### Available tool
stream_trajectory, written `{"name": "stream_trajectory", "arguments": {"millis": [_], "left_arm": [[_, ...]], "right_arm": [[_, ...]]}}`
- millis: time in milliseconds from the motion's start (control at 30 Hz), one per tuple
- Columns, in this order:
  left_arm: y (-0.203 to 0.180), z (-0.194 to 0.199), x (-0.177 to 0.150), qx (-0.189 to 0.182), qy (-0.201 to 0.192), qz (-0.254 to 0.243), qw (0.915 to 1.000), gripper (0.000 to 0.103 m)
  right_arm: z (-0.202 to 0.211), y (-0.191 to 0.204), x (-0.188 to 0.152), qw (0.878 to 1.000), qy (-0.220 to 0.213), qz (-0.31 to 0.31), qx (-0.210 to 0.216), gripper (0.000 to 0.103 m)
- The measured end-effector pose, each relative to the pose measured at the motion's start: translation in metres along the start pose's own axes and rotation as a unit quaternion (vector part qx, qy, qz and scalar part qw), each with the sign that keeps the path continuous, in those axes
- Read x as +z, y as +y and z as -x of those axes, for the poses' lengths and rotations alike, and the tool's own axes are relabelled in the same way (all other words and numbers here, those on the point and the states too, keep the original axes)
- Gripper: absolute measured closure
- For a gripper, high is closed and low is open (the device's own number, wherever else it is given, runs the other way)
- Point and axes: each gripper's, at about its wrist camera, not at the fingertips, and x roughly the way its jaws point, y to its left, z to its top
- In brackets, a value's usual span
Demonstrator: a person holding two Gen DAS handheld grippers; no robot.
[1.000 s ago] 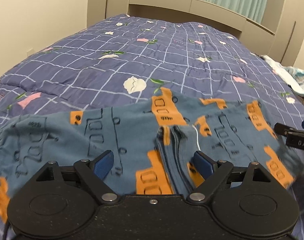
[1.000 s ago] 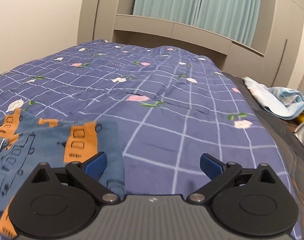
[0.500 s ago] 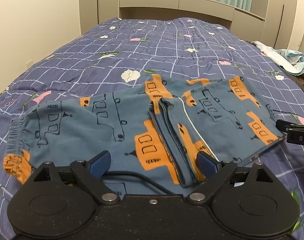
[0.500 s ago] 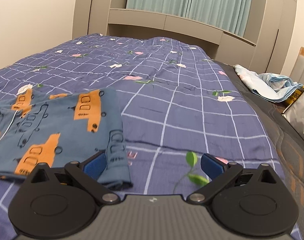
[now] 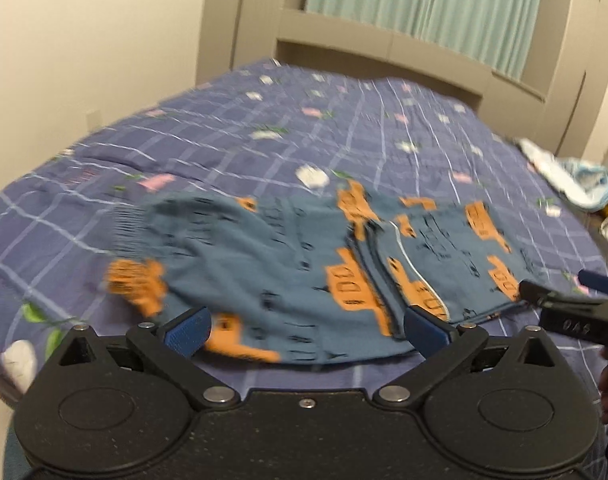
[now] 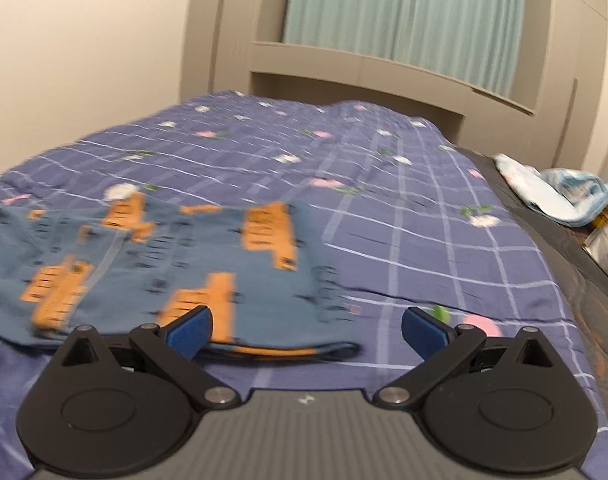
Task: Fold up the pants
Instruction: 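Grasp the elastic waistband with the left gripper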
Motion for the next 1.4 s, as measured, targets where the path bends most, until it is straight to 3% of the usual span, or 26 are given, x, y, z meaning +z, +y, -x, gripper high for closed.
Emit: {"name": "stream_trajectory", "arguments": {"millis": [100,267,433,800,1267,1400], "left_arm": [[0.024,0.012,-0.009,0.011,-0.017,0.019,0.9996,0.001],[0.065,0.002,-0.018,0.041,0.007,0.066,0.9969,0.001],[0.093,-0.015,-0.013,0.010,0.003,0.112,0.9937,0.001],[0.117,-0.051,0.001,-0.009,-0.037,0.167,0.9851,0.001],[0.101,-0.056,-0.008,0.018,-0.046,0.104,0.9934,0.001],[0.111,-0.051,-0.007,0.001,-0.047,0.142,0.9887,0.001]], "right_arm": [[0.005,0.028,0.000,0.999,-0.012,0.018,0.027,0.000],[0.004,0.071,-0.004,0.998,-0.016,0.047,0.047,0.000],[0.002,0.083,-0.005,0.997,-0.021,0.055,0.047,0.000],[-0.009,0.081,-0.010,0.998,-0.007,0.047,0.043,0.000],[-0.011,0.079,-0.012,0.998,-0.002,0.041,0.045,0.000],[-0.012,0.078,-0.012,0.998,0.001,0.036,0.049,0.000]]}}
